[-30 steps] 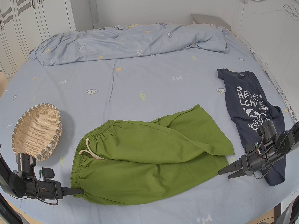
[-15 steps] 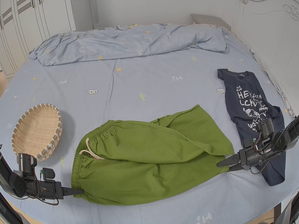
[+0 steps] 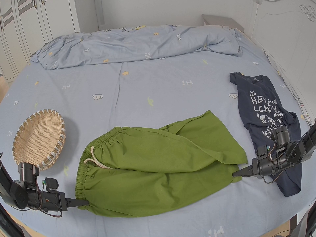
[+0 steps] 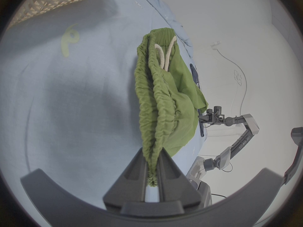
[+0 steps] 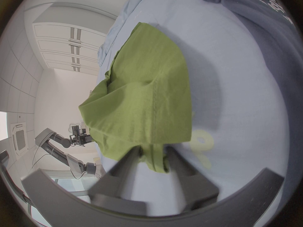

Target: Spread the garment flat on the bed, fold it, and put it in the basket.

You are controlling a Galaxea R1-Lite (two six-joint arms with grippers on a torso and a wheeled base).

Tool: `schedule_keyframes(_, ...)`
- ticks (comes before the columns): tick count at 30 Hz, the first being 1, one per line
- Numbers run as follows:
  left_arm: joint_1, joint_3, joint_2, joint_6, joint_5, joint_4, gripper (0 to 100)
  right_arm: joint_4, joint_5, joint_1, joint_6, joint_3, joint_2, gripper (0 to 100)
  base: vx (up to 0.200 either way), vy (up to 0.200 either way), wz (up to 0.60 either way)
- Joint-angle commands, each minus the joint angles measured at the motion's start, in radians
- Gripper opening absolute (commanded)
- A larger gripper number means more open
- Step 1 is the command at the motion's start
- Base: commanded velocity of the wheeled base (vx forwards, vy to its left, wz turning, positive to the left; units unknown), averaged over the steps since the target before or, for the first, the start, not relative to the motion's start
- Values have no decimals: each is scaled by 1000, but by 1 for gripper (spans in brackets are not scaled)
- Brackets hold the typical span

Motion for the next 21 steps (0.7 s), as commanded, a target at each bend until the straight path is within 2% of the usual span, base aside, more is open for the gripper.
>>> schedule_keyframes(1, 0, 0, 0, 2, 0, 0, 0, 0, 5, -12, 1, 9, 18, 0, 0, 0, 0)
schedule_keyframes(6, 7, 0, 0, 0, 0, 0, 0, 0, 7, -39, -2, 9, 21, 0, 0, 0, 0)
schedule_keyframes(11, 9, -1, -8, 2, -5, 0, 0, 3, 2, -33, -5, 33, -2, 0, 0, 0, 0)
schedule_keyframes(14, 1, 0, -45, 0, -10, 10, 0, 43, -3, -18, 1, 73, -126, 0, 0, 0, 0)
schedule_keyframes(16, 0, 4, -74, 0, -10, 33, 0, 120, -9, -13, 6, 73, -203, 0, 0, 0, 0)
schedule_keyframes(18, 3, 2, -112, -1, -7, 84, 0, 233, -45, -10, 6, 58, -283, 0, 0, 0, 0)
schedule_keyframes(20, 9, 0, -146, -1, -3, 135, 0, 301, -108, 7, 1, 52, -333, 0, 0, 0, 0)
schedule_keyframes(21, 10, -1, -172, -1, 0, 171, 0, 324, -162, 34, 0, 59, -364, 0, 0, 0, 0)
